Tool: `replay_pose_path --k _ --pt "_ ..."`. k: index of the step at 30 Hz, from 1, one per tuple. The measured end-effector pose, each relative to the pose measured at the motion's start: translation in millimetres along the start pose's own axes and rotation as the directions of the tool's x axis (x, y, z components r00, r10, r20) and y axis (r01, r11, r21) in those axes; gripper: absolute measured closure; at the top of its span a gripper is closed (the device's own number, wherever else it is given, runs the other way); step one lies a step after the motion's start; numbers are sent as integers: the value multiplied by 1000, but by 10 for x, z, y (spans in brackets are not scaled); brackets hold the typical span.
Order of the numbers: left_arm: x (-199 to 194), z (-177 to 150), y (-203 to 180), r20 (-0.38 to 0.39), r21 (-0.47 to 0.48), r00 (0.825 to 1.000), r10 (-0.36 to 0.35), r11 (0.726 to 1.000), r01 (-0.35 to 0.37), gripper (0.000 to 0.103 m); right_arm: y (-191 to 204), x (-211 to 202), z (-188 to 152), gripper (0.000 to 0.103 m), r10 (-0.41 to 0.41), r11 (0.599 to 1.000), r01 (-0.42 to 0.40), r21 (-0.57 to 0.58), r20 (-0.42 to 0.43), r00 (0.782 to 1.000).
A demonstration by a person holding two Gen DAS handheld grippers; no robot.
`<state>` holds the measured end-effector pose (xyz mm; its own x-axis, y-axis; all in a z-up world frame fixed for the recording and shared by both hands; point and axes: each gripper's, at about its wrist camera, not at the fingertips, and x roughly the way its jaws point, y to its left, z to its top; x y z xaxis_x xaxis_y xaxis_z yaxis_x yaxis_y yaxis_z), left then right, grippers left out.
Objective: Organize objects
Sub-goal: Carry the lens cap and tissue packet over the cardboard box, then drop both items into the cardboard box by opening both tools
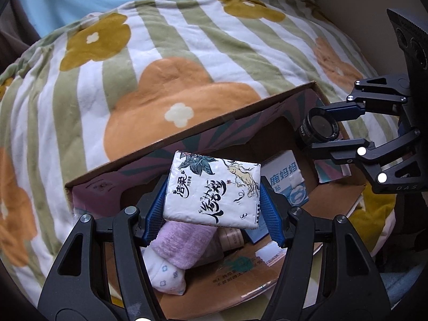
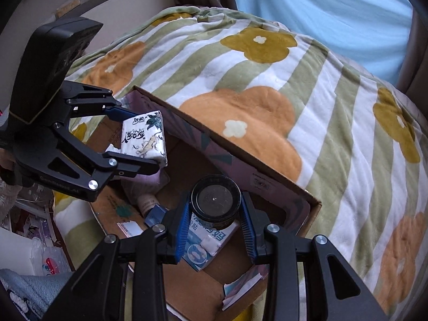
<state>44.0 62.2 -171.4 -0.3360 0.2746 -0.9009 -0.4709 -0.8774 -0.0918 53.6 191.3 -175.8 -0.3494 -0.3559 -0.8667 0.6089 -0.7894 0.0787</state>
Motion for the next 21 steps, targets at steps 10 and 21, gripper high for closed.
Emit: replay_pose_path --k 10,21 --pt "44 129 75 -30 10 1000 7 1000 -7 16 -30 58 68 70 -8 1000 8 8 -30 1000" --pt "74 37 184 -37 11 999 18 1000 -18 0 -86 138 18 11 -23 999 25 42 -64 998"
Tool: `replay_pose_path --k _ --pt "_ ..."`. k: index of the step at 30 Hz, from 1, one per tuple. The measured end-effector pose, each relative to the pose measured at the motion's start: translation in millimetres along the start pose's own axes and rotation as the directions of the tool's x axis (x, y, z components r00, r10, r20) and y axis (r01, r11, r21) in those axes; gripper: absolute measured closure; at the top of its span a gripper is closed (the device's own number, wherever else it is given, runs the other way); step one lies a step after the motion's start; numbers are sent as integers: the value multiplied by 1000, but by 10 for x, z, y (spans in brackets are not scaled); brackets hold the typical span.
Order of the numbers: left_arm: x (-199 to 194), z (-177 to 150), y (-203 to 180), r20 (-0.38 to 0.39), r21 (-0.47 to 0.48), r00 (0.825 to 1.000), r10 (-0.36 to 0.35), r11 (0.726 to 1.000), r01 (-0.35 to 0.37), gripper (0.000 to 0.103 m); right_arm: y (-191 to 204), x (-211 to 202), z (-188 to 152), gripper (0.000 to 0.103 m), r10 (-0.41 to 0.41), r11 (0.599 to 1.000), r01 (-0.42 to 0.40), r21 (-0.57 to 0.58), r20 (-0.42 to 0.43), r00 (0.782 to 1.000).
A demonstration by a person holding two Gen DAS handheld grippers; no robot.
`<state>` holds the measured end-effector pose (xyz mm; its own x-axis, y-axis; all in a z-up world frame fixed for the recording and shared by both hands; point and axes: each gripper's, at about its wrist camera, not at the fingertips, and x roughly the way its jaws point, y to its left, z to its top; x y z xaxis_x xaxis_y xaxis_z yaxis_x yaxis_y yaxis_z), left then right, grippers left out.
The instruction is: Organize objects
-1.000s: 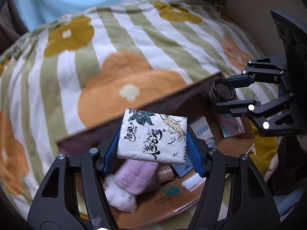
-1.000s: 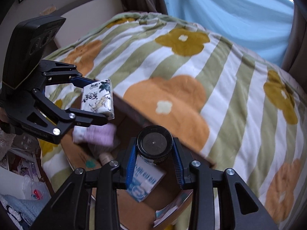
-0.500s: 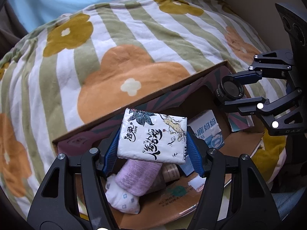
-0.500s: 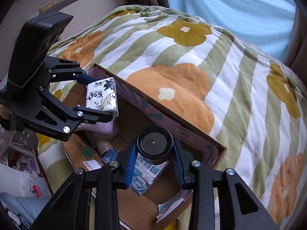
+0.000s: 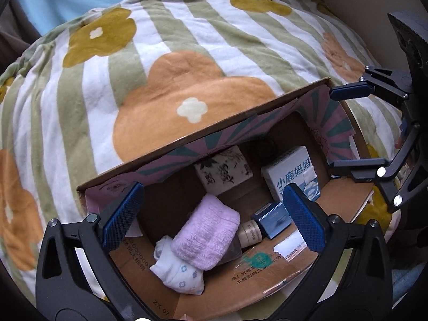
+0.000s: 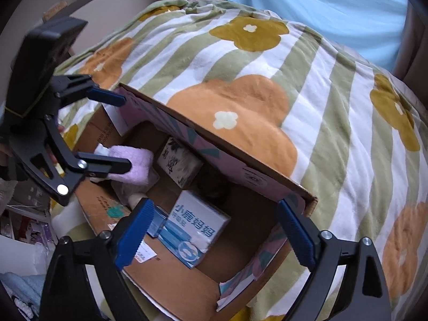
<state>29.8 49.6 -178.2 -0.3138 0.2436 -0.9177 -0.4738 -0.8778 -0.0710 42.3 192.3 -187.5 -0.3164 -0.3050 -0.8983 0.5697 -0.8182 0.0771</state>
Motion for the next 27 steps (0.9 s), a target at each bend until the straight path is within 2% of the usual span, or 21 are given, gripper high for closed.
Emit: replay_pose_path --k 19,27 --pt "-114 44 86 18 10 1000 -13 1000 12 0 135 30 119 11 2 1000 -2 -3 -28 1000" --pt "-432 68 117 38 -64 999 14 998 -12 0 220 -197 230 11 -26 999 27 29 -24 999"
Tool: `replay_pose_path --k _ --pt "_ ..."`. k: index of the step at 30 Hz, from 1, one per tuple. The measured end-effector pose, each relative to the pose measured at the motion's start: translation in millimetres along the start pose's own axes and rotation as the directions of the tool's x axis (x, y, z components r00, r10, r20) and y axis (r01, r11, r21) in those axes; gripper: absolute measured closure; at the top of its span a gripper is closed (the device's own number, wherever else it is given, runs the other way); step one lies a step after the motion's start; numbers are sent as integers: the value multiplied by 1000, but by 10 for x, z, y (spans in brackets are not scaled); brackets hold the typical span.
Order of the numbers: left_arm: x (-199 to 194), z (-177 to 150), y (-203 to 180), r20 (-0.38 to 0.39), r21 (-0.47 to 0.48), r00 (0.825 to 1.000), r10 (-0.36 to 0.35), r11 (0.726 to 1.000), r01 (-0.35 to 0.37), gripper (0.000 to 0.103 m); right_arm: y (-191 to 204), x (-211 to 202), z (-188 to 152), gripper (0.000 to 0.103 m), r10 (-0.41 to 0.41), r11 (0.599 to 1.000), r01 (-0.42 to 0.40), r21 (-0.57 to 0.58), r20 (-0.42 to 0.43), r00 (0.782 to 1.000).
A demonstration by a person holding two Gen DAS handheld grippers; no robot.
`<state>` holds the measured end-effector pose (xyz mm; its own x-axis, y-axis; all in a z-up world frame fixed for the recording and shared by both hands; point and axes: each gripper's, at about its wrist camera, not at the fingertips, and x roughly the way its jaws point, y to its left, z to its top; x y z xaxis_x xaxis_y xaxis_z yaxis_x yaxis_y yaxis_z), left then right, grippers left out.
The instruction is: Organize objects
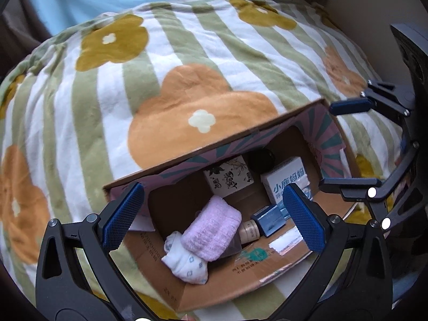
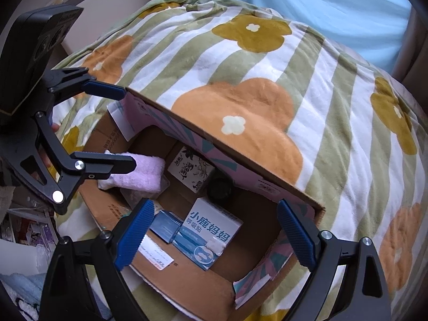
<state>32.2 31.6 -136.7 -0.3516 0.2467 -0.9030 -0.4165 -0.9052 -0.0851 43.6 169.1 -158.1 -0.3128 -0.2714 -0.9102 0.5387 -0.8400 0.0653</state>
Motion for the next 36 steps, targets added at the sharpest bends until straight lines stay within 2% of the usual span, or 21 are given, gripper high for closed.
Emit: replay_pose_path --k 6,10,13,15,20,23,36 --pt "-315 35 132 43 -185 999 16 983 -8 0 1 -314 116 11 -57 984 53 168 22 998" --pt "-463 52 204 61 -269 994 91 961 -71 0 -3 -454 179 11 -135 955 130 267 2 991" --pt "-550 70 218 80 -292 983 167 946 -138 0 -25 -519 204 11 -172 927 165 337 -9 985" --pt "-598 78 242 95 -310 977 192 938 -154 0 -50 -547 202 11 -186 909 174 379 -6 983" --pt "-660 105 292 130 -339 963 235 923 -180 0 -120 -563 245 11 -240 864 218 453 -10 971" --pt "-657 110 345 143 -353 962 233 920 -170 0 -154 -560 273 11 -285 843 251 476 -3 959" --pt "-525 81 455 117 -357 964 237 916 -182 0 -202 -519 392 11 -311 833 266 484 12 950"
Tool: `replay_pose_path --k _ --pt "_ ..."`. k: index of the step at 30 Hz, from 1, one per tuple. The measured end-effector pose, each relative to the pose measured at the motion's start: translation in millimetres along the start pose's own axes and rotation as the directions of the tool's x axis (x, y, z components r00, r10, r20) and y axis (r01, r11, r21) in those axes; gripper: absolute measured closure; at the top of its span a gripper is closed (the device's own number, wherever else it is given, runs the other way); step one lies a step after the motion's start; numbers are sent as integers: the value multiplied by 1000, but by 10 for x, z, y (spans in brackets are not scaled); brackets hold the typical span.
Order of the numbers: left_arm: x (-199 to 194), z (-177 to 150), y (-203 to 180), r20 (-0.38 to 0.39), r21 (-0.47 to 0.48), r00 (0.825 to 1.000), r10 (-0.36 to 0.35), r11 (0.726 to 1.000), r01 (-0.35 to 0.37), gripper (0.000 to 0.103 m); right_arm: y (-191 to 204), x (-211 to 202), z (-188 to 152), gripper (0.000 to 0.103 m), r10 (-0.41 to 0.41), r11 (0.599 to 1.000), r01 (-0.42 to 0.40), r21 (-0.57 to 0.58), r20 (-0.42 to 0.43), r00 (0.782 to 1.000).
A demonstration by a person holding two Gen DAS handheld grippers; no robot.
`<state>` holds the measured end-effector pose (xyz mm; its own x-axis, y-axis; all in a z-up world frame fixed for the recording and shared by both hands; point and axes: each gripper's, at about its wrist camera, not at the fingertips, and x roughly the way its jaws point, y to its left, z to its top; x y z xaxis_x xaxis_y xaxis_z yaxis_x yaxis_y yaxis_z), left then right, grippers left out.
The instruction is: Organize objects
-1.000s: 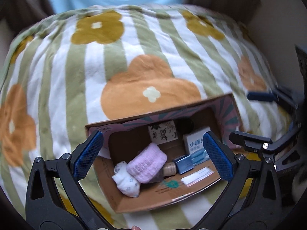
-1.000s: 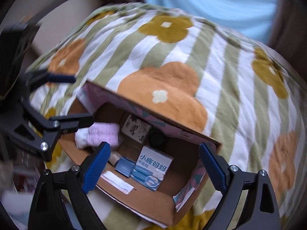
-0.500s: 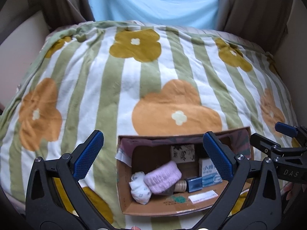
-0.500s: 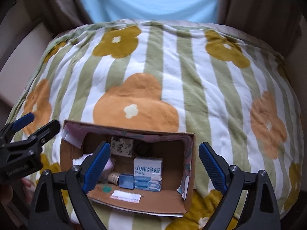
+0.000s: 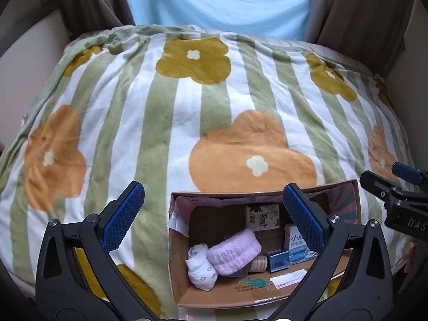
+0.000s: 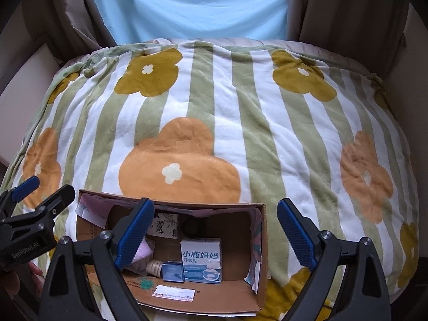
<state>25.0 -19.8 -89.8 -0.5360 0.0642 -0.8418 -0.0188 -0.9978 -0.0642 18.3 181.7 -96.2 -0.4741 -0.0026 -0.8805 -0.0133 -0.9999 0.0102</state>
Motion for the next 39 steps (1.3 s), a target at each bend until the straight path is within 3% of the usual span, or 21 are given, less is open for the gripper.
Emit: replay_pose_path --k 39 --pt "-191 -22 14 43 1 999 16 1000 -16 0 -20 -74 16 11 5 1000 -5 25 25 1000"
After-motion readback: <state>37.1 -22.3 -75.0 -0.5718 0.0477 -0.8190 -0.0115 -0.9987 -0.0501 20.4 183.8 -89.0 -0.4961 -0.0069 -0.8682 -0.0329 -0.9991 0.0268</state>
